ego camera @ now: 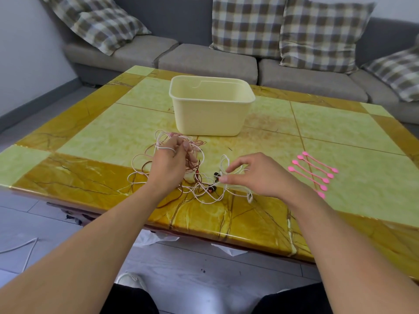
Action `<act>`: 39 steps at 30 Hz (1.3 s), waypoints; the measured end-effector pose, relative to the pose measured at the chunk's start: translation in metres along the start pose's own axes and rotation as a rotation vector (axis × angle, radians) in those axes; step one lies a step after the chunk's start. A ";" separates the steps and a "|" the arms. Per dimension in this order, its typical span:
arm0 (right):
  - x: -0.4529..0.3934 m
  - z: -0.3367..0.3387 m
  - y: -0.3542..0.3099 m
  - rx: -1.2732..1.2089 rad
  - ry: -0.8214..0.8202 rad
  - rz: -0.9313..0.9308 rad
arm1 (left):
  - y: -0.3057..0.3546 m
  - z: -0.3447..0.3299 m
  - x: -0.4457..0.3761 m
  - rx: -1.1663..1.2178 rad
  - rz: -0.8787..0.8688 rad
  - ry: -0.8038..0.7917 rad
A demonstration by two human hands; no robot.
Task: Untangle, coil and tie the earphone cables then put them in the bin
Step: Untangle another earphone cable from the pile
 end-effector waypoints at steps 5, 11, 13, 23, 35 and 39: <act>-0.003 -0.025 -0.009 0.181 -0.039 0.059 | -0.002 0.001 0.000 0.063 0.029 -0.002; -0.007 -0.025 -0.016 0.107 0.018 0.144 | -0.003 0.002 -0.003 0.183 0.057 -0.029; -0.006 -0.028 -0.020 0.082 0.019 0.165 | -0.005 0.001 -0.003 0.232 0.082 -0.063; -0.014 -0.053 -0.021 0.306 0.013 0.141 | -0.007 0.007 -0.007 0.610 0.242 -0.090; -0.017 -0.050 -0.015 0.253 -0.035 0.090 | -0.015 0.046 -0.014 0.133 0.115 -0.086; -0.017 -0.045 -0.014 0.140 -0.038 0.093 | -0.016 0.059 -0.011 0.126 0.127 0.037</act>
Point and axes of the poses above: each hand's wrist, its own x-axis away from the middle knuckle, its own z-axis out of the back of the hand, y = z × x, the point moved 4 cm from there along -x, towards the middle knuckle, and after that the axes turned 6 degrees about -x, right-handed, at the moved point
